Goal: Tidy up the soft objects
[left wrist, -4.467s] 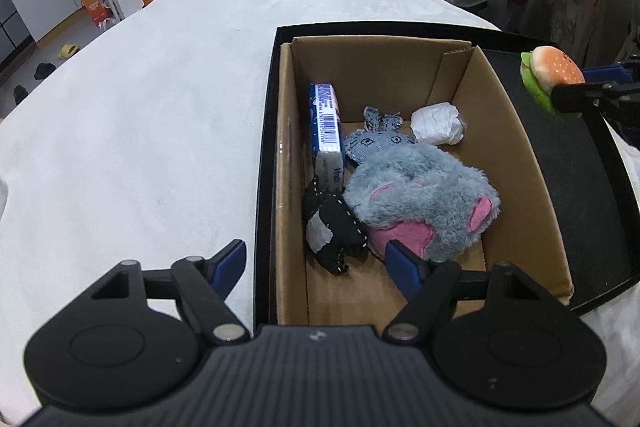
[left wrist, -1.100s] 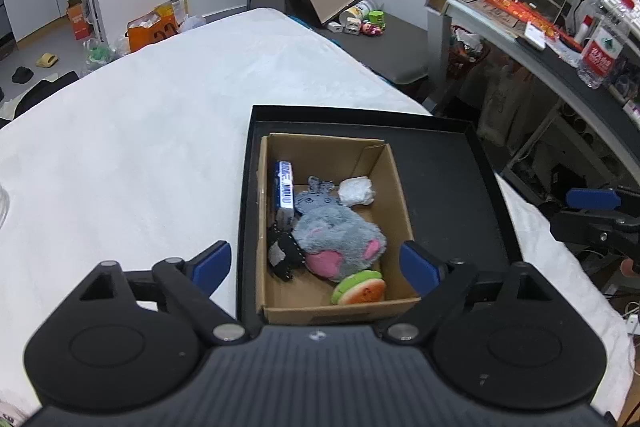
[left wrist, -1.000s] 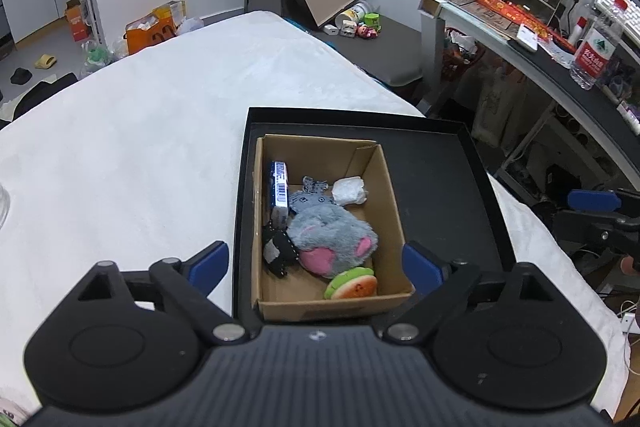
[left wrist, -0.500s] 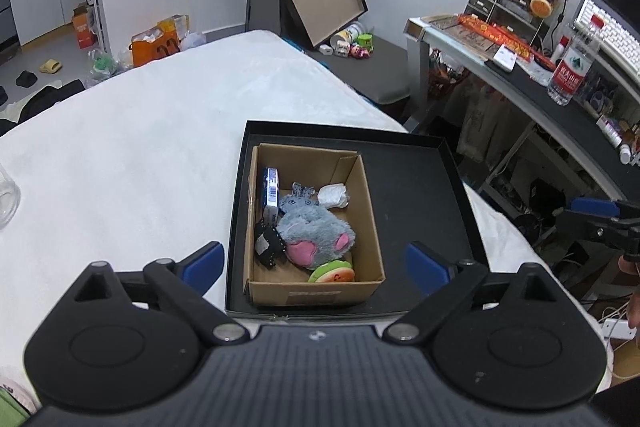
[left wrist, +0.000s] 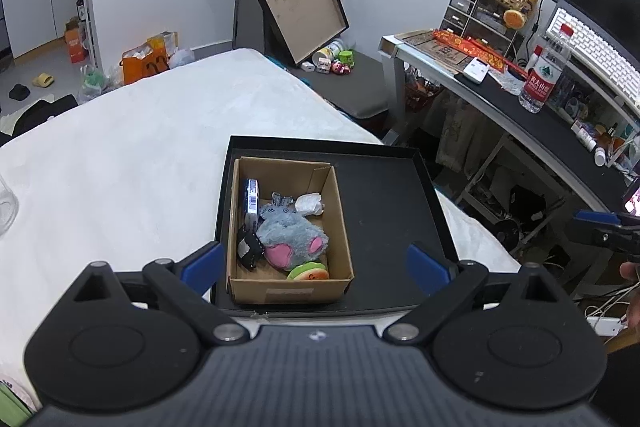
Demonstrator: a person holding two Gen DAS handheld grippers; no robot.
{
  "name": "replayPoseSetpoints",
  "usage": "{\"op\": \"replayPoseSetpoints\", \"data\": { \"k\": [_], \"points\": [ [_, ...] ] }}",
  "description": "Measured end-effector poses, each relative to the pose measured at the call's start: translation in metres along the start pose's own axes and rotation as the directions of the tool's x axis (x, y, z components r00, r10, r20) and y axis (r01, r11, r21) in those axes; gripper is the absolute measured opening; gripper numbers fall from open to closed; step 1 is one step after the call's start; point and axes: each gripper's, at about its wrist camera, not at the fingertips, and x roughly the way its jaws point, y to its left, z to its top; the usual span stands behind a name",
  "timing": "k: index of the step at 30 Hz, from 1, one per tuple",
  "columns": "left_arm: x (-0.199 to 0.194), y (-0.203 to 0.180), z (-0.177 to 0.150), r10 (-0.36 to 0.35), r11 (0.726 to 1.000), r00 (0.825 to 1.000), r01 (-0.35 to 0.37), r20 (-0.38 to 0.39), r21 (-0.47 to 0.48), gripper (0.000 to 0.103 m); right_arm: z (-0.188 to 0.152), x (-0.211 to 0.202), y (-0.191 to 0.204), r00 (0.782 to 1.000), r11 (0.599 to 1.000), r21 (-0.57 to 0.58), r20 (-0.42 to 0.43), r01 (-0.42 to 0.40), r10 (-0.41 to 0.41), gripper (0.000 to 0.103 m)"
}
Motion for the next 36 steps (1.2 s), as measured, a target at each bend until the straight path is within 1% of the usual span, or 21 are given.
{"op": "replayPoseSetpoints", "data": {
  "k": [11, 15, 24, 29, 32, 36],
  "points": [
    [-0.020, -0.005, -0.011, -0.048, 0.999, 0.999, 0.048, 0.019, 0.002, 0.097, -0.008, -0.023, 0.018, 1.000, 1.000, -0.022, 0.002, -0.006, 0.006, 0.103],
    [-0.025, -0.005, -0.017, -0.055, 0.998, 0.998, 0.055, 0.019, -0.001, 0.097, -0.013, -0.027, 0.026, 1.000, 0.999, -0.033, -0.007, -0.005, 0.005, 0.103],
    [-0.043, -0.007, -0.028, -0.063, 0.998, 0.998, 0.063, 0.026, 0.022, 0.098, -0.018, -0.044, 0.045, 1.000, 0.999, -0.042, 0.015, -0.003, 0.004, 0.103],
    [-0.051, -0.011, -0.031, -0.056, 0.997, 0.998, 0.054, 0.030, 0.046, 0.098, -0.018, -0.048, 0.048, 0.999, 0.999, -0.023, 0.024, 0.027, -0.026, 0.103],
    [-0.055, -0.011, -0.032, -0.065, 0.997, 0.997, 0.064, 0.031, 0.046, 0.098, -0.020, -0.050, 0.050, 0.998, 0.999, -0.021, 0.026, 0.049, -0.049, 0.103],
    [-0.059, -0.014, -0.032, -0.067, 0.996, 0.997, 0.065, 0.036, 0.063, 0.098, -0.022, -0.055, 0.052, 0.998, 0.998, -0.014, 0.025, 0.056, -0.055, 0.103]
  ]
}}
